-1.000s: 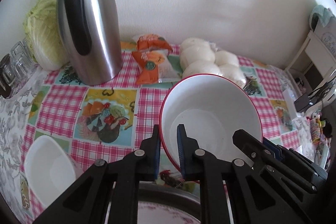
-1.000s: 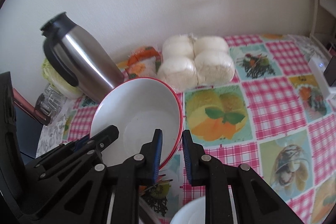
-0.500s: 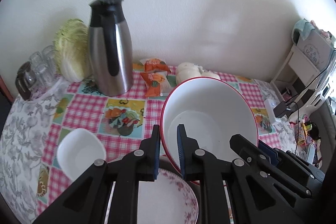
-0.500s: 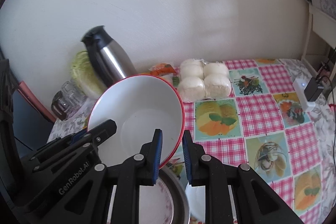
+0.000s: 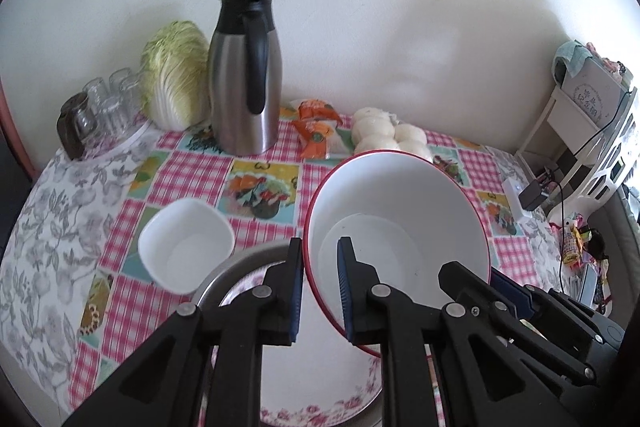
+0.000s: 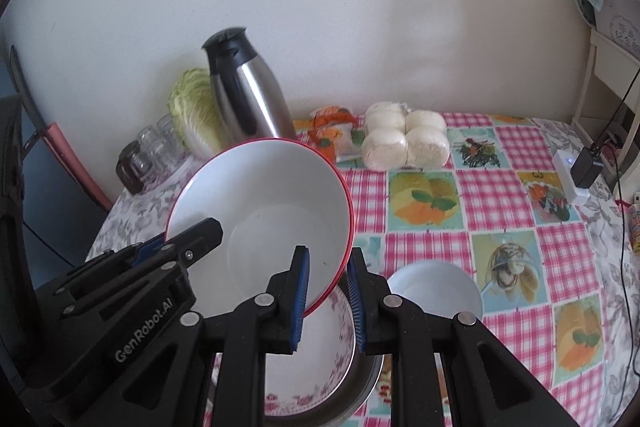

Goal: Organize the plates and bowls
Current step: 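Lift the red-rimmed bowl with the left tool and carry it over the basin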

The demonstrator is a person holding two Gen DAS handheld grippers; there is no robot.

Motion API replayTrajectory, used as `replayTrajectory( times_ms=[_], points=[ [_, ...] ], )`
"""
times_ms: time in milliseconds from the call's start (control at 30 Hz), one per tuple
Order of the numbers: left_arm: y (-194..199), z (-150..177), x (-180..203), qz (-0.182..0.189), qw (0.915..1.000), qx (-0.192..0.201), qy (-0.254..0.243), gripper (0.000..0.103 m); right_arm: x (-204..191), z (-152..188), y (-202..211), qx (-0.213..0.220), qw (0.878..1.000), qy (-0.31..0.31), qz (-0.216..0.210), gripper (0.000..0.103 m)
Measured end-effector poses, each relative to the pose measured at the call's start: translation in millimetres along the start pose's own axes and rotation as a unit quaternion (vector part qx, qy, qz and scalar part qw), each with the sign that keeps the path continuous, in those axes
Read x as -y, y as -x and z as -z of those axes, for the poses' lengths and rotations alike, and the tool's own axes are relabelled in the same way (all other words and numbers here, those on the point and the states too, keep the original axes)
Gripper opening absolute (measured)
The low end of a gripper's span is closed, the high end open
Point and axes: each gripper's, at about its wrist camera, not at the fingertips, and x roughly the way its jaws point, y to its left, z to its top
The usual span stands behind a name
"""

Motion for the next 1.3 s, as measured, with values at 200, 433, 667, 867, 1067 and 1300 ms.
replayTrajectory(
  times_ms=[200, 433, 667, 867, 1067, 1300],
  points=[
    [-2.0, 16.4, -12.9, -0.004, 0.9998, -0.015, 0.012, 0.015, -9.4, 14.3, -4.9, -0.017, 1.000, 0.013, -0.002, 0.021],
    [-10.4, 35.9, -26.8, -0.010, 0.9985, -0.046, 0.027, 0.016, -16.8, 29.7, -14.0, -0.042, 0.999, 0.021, -0.010, 0.021],
    [-12.2, 46.9, -36.5, -0.020, 0.9974, -0.060, 0.036, 0.018, -26.6, 40.1, -20.2, -0.059, 0.998, 0.034, -0.011, 0.021],
    [-21.7, 49.5, -44.4, -0.024, 0.9956, -0.078, 0.046, 0.018, -31.2, 44.5, -29.6, -0.075, 0.996, 0.040, -0.015, 0.021],
    [-33.1, 52.5, -47.3, -0.027, 0.9938, -0.096, 0.048, 0.018, -31.0, 48.8, -41.6, -0.091, 0.995, 0.040, -0.011, 0.021],
    [-47.9, 55.9, -44.5, -0.028, 0.9922, -0.112, 0.046, 0.018, -24.2, 52.4, -53.2, -0.103, 0.994, 0.031, -0.007, 0.021]
  ],
)
